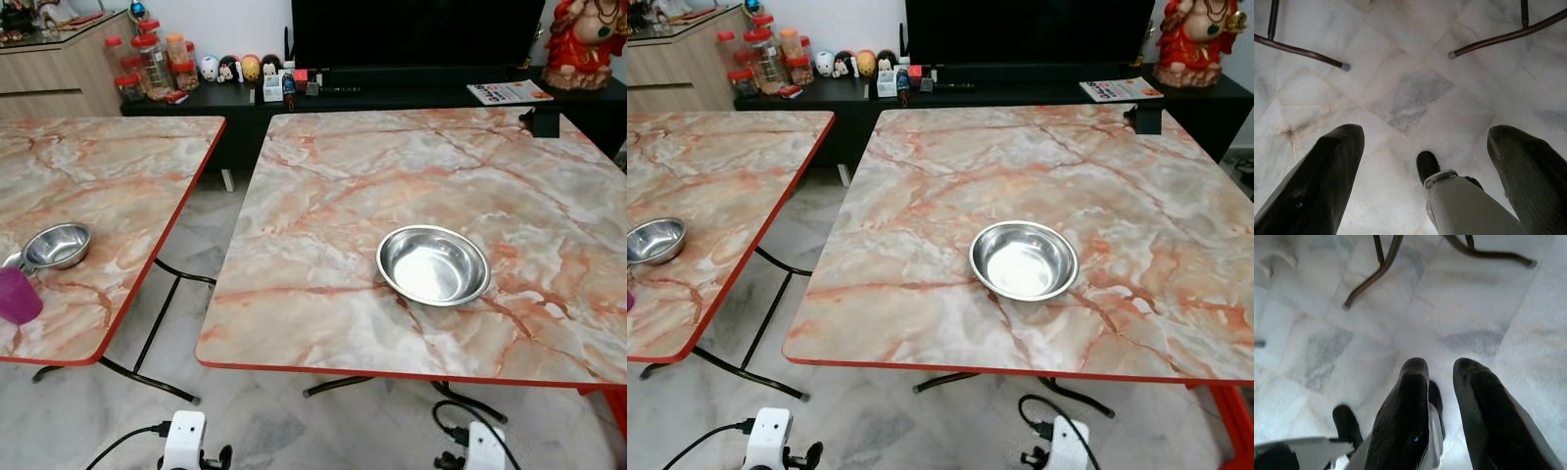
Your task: Setting the table
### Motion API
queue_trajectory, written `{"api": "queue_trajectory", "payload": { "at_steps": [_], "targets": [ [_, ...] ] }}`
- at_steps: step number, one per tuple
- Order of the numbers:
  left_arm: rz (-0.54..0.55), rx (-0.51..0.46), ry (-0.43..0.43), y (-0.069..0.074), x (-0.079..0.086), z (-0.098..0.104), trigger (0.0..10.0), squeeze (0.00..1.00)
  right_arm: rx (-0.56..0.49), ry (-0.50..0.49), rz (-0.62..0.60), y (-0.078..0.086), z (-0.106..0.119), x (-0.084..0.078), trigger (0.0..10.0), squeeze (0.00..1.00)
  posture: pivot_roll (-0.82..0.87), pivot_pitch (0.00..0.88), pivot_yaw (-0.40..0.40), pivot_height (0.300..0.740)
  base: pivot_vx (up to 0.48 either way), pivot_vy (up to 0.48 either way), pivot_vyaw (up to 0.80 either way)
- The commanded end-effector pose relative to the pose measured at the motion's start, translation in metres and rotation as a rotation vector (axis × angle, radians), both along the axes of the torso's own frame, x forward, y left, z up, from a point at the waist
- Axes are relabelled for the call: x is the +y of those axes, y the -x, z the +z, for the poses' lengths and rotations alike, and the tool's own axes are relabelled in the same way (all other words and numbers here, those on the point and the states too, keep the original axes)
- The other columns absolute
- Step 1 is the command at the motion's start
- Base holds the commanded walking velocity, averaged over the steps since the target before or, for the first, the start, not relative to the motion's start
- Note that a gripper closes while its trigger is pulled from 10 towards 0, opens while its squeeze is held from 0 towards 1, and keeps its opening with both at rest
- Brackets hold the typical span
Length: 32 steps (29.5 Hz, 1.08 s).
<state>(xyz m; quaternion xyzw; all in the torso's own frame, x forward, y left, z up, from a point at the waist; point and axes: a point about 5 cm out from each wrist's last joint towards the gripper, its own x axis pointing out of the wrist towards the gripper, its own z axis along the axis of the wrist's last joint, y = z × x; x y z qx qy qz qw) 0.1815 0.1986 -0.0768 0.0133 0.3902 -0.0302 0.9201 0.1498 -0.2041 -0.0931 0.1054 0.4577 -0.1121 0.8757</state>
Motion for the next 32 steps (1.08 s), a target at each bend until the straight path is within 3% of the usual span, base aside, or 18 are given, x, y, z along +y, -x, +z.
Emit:
{"api": "queue_trajectory", "payload": {
  "at_steps": [1,12,22,32],
  "targets": [
    [-0.001,0.016,-0.015,0.001,0.002,-0.001,10.0,0.0,0.013,-0.003,0.013,0.004,-0.002,0.003,10.0,0.0,-0.05,0.0,0.016,0.74,0.0,0.0,0.0],
    [0.005,0.043,-0.027,0.001,0.003,-0.002,10.0,0.0,0.037,-0.032,-0.03,0.023,-0.008,-0.002,10.0,0.0,-0.07,0.0,0.025,0.74,0.0,0.0,0.0],
    [0.007,0.054,-0.025,0.003,0.001,-0.003,10.0,0.0,-0.015,-0.04,-0.113,0.018,-0.004,-0.013,10.0,0.0,-0.07,0.0,0.023,0.74,0.0,0.256,0.0],
    [0.006,0.061,-0.033,0.006,0.006,-0.004,10.0,0.0,-0.006,-0.044,-0.158,0.024,-0.005,-0.017,10.0,0.0,-0.07,0.0,0.03,0.74,0.0,0.349,0.0]
  ]
}}
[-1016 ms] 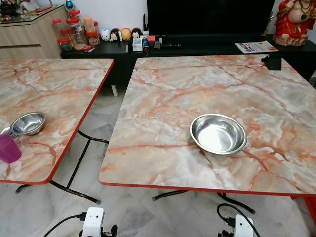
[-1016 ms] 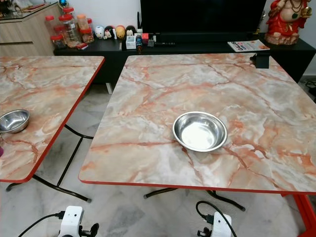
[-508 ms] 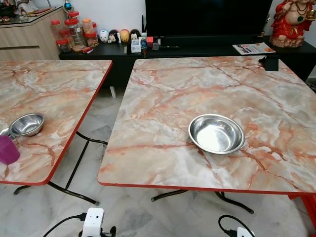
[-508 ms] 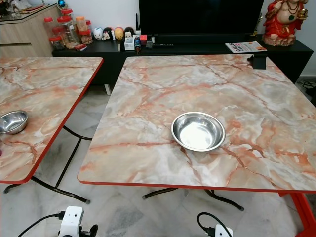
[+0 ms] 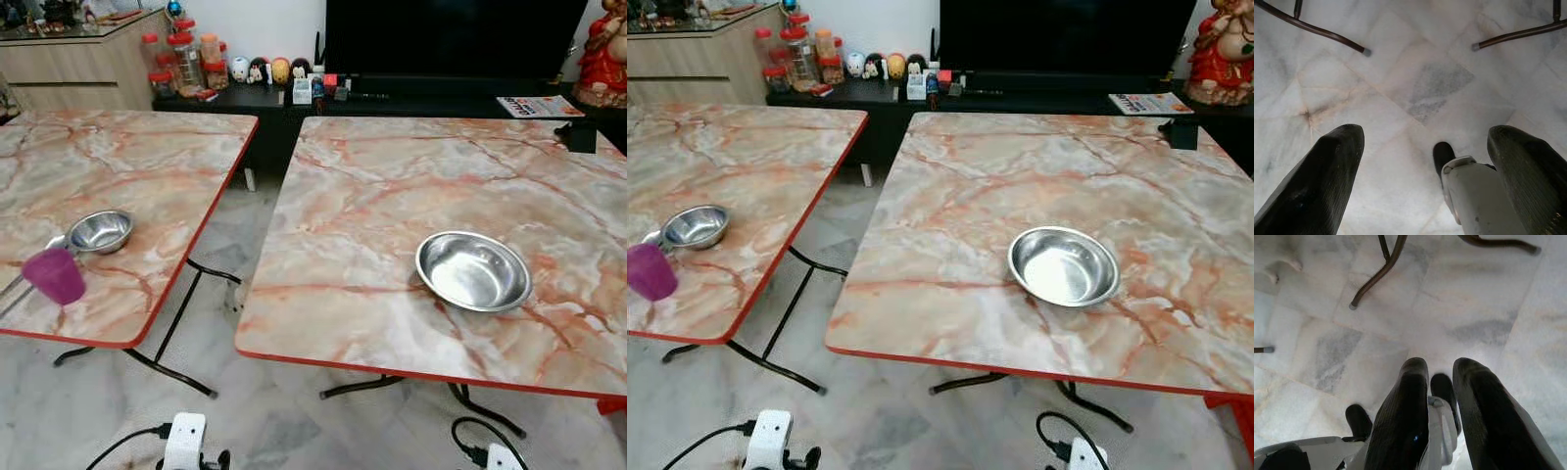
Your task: Setting the table
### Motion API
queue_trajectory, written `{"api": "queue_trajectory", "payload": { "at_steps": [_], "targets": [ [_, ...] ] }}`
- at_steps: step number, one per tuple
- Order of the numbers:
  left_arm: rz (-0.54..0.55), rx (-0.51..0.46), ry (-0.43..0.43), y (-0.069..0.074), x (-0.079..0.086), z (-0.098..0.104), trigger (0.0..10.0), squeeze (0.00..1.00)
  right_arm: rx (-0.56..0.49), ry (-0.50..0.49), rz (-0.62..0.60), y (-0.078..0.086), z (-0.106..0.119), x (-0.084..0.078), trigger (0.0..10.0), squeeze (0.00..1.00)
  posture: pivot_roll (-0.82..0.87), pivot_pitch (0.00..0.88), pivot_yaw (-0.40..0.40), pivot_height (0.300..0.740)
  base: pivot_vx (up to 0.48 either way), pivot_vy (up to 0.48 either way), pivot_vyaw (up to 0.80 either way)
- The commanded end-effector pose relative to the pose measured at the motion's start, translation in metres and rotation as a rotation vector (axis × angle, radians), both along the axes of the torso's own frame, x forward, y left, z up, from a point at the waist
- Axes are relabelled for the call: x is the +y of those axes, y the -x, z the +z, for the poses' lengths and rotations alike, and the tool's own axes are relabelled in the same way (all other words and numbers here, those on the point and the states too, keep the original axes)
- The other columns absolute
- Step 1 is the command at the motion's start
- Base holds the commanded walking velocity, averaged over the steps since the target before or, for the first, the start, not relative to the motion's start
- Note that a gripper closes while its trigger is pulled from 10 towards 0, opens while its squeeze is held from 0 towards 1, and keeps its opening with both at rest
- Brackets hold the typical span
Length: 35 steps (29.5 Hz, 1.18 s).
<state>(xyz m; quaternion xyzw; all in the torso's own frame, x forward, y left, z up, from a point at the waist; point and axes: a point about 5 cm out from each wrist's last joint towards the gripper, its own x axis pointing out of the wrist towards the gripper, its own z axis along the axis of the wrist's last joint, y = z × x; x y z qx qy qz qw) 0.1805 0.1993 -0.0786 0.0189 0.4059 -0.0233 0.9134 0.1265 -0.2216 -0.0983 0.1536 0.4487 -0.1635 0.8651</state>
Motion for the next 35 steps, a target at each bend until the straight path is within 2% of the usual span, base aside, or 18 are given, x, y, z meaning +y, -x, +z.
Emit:
{"api": "queue_trajectory", "payload": {
  "at_steps": [1,35],
  "targets": [
    [-0.002,0.03,-0.017,0.006,0.006,-0.003,10.0,0.0,-0.001,-0.005,-0.026,0.001,-0.001,0.001,10.0,0.0,-0.07,0.0,0.034,0.74,0.0,0.379,0.0],
    [-0.016,0.032,-0.035,0.01,0.017,-0.002,10.0,0.0,-0.015,-0.027,-0.085,0.008,-0.003,0.005,10.0,0.0,-0.06,0.008,0.065,0.74,0.0,0.4,0.0]
  ]
}}
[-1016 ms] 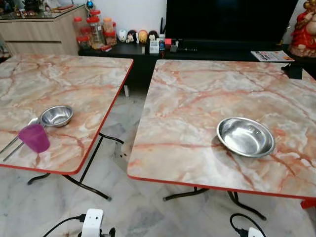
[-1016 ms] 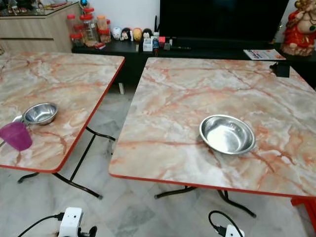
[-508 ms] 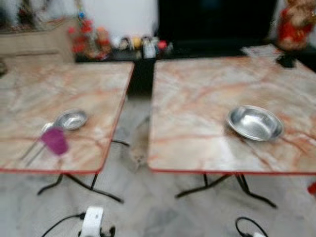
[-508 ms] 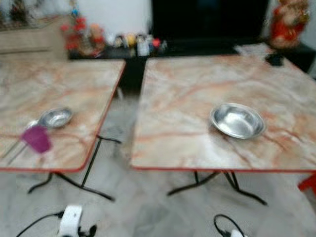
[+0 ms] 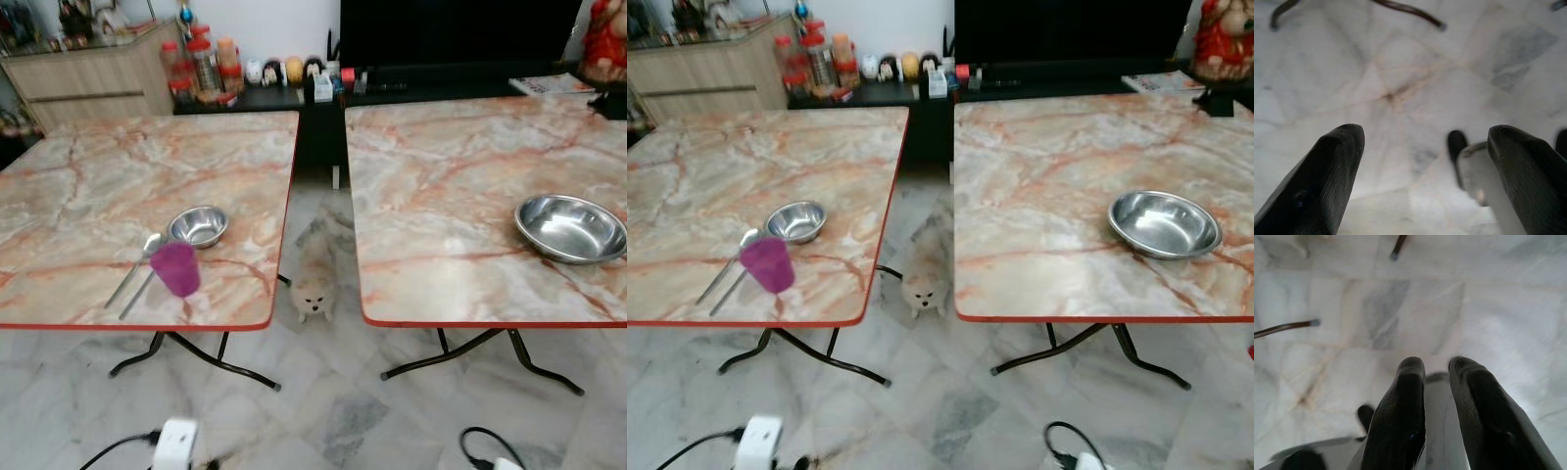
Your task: Setting the table
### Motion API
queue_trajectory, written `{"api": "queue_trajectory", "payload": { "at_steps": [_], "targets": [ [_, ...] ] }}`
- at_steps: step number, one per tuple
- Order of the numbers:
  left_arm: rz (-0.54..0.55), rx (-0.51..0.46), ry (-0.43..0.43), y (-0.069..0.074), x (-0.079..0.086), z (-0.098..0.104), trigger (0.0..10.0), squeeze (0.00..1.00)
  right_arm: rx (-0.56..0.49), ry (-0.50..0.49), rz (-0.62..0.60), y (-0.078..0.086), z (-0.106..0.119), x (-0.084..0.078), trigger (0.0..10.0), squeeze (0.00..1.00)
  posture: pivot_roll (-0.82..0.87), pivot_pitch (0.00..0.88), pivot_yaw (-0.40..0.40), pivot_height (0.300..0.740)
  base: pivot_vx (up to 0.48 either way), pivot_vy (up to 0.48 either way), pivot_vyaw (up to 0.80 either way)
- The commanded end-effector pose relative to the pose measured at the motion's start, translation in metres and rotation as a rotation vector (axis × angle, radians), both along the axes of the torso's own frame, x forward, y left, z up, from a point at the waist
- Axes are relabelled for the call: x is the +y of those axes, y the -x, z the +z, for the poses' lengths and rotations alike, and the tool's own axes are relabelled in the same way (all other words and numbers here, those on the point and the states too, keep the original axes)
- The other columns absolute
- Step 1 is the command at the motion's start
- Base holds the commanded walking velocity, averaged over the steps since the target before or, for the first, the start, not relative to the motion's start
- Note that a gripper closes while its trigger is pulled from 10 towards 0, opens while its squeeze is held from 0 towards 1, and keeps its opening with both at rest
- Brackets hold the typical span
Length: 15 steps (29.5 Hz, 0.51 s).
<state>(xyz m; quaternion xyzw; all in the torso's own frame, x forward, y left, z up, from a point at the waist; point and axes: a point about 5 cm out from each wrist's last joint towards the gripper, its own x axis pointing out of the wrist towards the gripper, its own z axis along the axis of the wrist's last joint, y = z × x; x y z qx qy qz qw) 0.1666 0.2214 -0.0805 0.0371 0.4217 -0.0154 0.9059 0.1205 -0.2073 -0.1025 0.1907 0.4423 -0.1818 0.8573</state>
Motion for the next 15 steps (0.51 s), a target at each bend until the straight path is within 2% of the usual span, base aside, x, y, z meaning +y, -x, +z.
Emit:
{"api": "queue_trajectory", "payload": {
  "at_steps": [1,15],
  "targets": [
    [-0.016,-0.001,0.006,-0.0032,-0.0056,0.0001,10.0,0.0,-0.008,0.02,-0.019,0.0008,0.0017,-0.0091,10.0,0.0,-0.06,0.008,0.065,0.74,0.0,0.398,0.0],
    [-0.015,-0.002,0.006,-0.0032,-0.0052,0.0002,10.0,0.0,-0.034,0.019,-0.028,-0.0047,0.0038,-0.0097,10.0,0.0,-0.06,0.004,0.065,0.74,0.0,0.398,0.0]
  ]
}}
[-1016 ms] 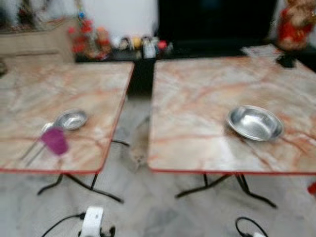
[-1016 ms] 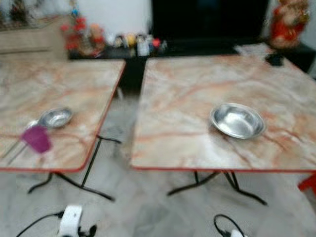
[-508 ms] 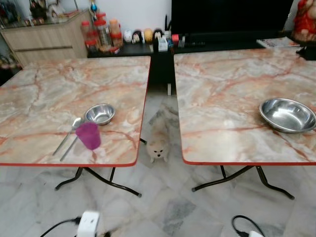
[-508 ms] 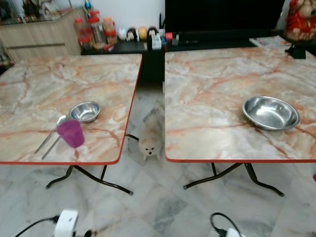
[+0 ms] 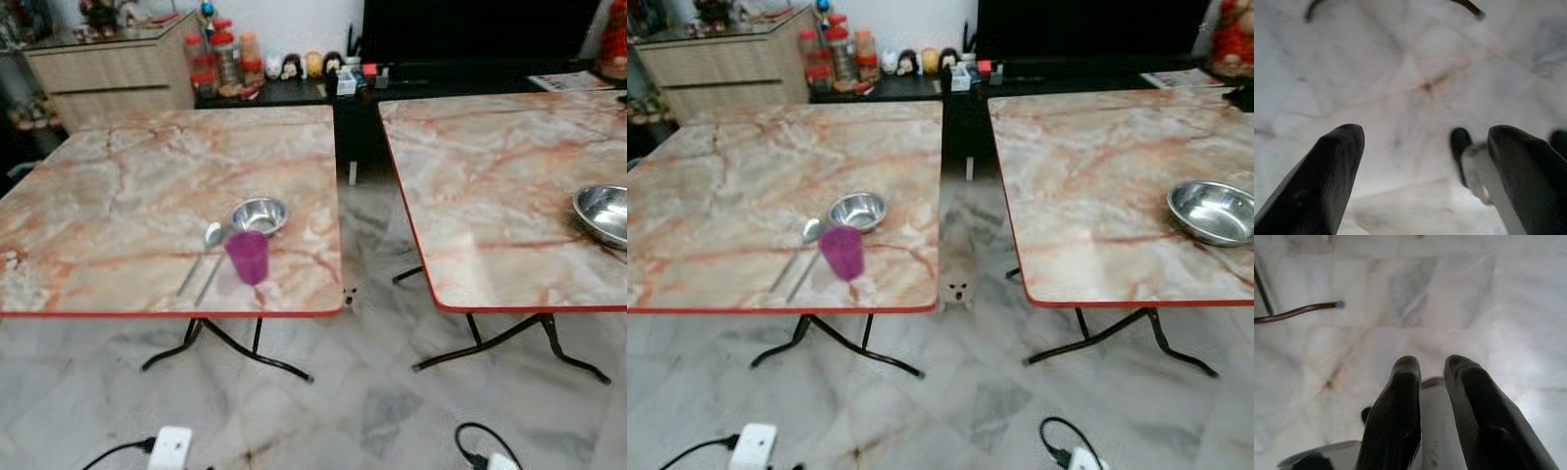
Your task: Setting the table
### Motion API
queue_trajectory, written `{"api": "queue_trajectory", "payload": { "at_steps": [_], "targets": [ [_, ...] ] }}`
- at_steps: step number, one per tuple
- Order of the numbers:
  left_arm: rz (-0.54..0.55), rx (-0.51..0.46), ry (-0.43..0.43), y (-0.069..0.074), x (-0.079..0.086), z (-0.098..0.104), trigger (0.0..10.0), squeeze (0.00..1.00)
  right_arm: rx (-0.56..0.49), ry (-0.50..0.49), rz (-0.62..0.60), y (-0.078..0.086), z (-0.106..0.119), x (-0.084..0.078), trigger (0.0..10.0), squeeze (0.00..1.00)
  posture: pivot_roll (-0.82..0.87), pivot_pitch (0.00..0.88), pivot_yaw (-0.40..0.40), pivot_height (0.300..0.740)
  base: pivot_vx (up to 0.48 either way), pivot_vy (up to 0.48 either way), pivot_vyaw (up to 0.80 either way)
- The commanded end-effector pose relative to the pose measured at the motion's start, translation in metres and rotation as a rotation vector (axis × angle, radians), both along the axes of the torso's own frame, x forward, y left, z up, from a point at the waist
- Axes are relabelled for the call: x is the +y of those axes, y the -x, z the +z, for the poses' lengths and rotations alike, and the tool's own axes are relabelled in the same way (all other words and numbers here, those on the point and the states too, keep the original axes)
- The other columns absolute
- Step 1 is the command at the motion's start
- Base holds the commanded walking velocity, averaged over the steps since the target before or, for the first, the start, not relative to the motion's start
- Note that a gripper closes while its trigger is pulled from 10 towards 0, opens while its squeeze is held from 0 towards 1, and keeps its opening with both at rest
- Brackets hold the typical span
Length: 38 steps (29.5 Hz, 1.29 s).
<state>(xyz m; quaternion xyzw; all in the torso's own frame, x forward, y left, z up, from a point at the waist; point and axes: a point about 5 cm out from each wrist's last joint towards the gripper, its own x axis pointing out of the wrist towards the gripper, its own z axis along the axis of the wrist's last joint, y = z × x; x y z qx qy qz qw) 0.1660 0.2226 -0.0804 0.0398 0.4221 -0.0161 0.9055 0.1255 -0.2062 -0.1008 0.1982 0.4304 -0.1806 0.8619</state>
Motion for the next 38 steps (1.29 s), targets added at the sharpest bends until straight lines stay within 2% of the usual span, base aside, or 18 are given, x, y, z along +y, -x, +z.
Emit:
{"api": "queue_trajectory", "payload": {
  "at_steps": [1,29,38],
  "targets": [
    [-0.012,-0.003,0.011,-0.0039,-0.0063,0.0002,10.0,0.0,-0.006,0.027,-0.021,0.0002,0.0021,-0.0109,10.0,0.0,-0.06,0.004,0.065,0.74,0.0,0.398,0.0],
    [-0.015,-0.015,0.007,-0.0113,-0.0081,0.0029,10.0,0.0,-0.027,0.028,-0.044,-0.0059,0.0049,-0.015,10.0,0.0,-0.05,0.0,0.064,0.74,0.0,0.388,0.0],
    [-0.02,-0.02,-0.011,-0.0108,-0.0057,0.0033,10.0,0.0,-0.047,0.022,-0.04,-0.0092,0.006,-0.0132,10.0,0.0,-0.05,0.0,0.066,0.74,0.0,0.03,0.0]
  ]
}}
